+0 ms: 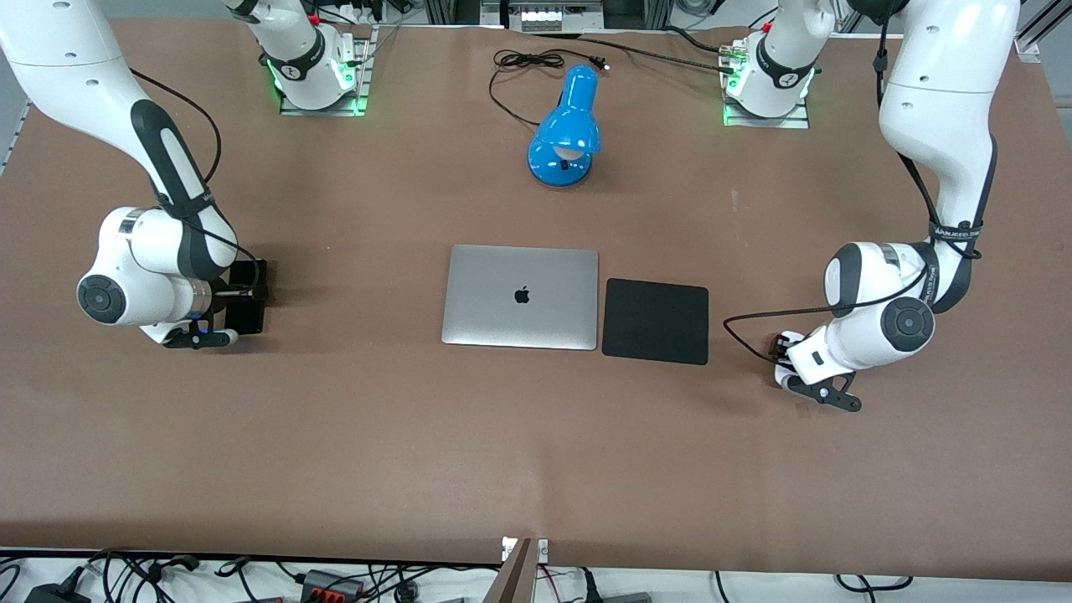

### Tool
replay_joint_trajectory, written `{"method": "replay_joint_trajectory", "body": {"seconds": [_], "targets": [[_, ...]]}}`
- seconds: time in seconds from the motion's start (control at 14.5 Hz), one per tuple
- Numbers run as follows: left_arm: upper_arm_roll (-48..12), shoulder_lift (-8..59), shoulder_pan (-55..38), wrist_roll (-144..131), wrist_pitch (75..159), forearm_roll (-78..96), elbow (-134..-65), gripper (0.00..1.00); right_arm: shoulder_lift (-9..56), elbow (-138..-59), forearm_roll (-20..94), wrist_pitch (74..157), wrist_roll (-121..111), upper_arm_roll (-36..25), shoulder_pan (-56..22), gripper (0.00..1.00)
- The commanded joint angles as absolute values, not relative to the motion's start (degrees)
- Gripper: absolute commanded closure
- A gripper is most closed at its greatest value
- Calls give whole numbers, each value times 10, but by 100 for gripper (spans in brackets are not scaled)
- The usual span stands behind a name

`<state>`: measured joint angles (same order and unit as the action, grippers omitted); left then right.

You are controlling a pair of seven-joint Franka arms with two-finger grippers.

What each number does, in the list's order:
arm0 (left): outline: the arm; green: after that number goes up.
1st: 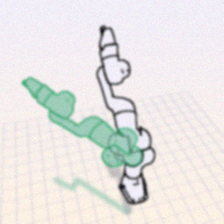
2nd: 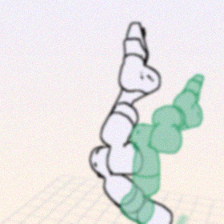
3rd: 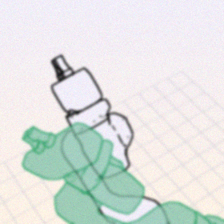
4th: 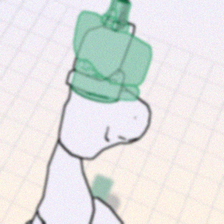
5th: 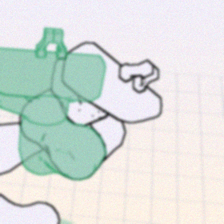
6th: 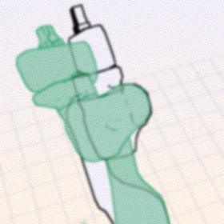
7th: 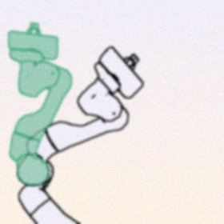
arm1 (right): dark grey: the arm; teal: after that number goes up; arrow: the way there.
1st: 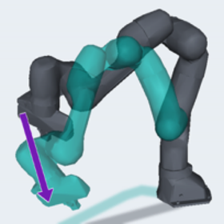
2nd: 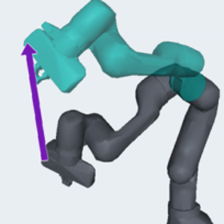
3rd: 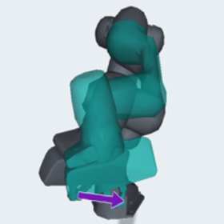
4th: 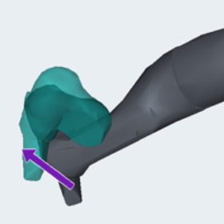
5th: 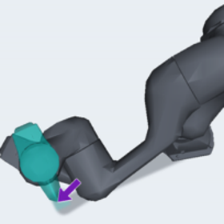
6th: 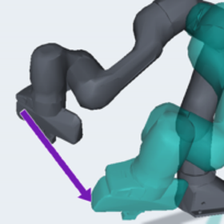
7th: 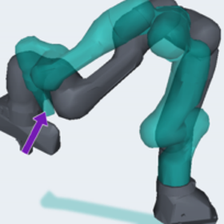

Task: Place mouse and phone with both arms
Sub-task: 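Carry the phone beside the laptop while the left gripper moves mouse onto pad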

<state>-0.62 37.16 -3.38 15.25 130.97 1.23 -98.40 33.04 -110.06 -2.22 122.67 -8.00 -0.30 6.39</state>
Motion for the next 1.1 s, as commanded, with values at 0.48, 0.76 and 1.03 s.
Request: {"method": "replay_joint_trajectory", "body": {"seconds": [0.48,0.76,1.03], "targets": [[-52,381,-150,-143,1243,21,-935,60,294,-1031,-14,1118,13,89,32,68],[-52,396,-178,-151,1243,21,-936,58,305,-1034,-14,1139,154,92,-43,68],[-52,406,-192,-148,1245,20,-937,56,324,-1037,-14,1179,263,92,-104,68]]}}
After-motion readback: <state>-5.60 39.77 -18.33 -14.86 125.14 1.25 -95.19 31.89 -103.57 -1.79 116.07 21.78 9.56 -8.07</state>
